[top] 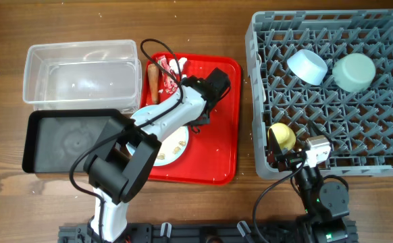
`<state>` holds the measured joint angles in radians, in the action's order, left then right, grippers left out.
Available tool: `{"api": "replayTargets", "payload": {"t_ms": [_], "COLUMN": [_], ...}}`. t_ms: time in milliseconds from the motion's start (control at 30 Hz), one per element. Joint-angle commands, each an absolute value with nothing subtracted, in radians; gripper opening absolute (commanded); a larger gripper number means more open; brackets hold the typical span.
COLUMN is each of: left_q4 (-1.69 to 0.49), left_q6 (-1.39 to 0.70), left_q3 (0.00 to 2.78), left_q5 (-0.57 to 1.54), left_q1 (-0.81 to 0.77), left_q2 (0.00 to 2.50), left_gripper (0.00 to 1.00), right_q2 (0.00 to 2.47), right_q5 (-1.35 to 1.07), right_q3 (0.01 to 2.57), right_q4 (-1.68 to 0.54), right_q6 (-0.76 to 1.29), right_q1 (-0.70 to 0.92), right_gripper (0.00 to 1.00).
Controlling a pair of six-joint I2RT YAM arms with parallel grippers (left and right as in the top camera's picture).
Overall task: Sort waste into correct bins and load items into the dishwasher rack
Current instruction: 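Grasp the rim of the rice plate with the left gripper, then tip the plate over the black tray to dump the rice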
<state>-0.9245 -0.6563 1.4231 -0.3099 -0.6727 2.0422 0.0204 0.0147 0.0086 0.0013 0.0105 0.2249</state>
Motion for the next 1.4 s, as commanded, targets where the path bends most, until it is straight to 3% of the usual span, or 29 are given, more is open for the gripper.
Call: {"api": "replayTargets", "payload": {"t_ms": [0, 233, 933, 1367], "left_q4": [-0.899, -0.867, -1.196, -1.304], "left_q6": [-0.659, -0.658, -0.714, -0.715], "left_q3": [1.404, 1.404, 1.526, 1.563], "left_q5": [-0.335, -0.335, -0.335, -0.383], "left_q1": [-0.677, -0.680, -0.760, -0.774], "left_q2": [2.063, 2.118, 1.899, 1.887], "left_gripper": [0.20, 0.04, 0.04, 0.04], "right_q2": [0.018, 0.018, 0.018, 0.018], "right_q5": [-0.002, -0.002, -0.002, -0.002], "right_q3": [0.006, 0.006, 0.006, 0.006], "right_q4": [0.007, 0.007, 0.007, 0.007], "right_q6": [0.027, 0.027, 0.027, 0.027], "right_q1": [0.221, 0.221, 0.221, 0.221], "right_gripper": [1.00, 1.00, 1.00, 1.00]}}
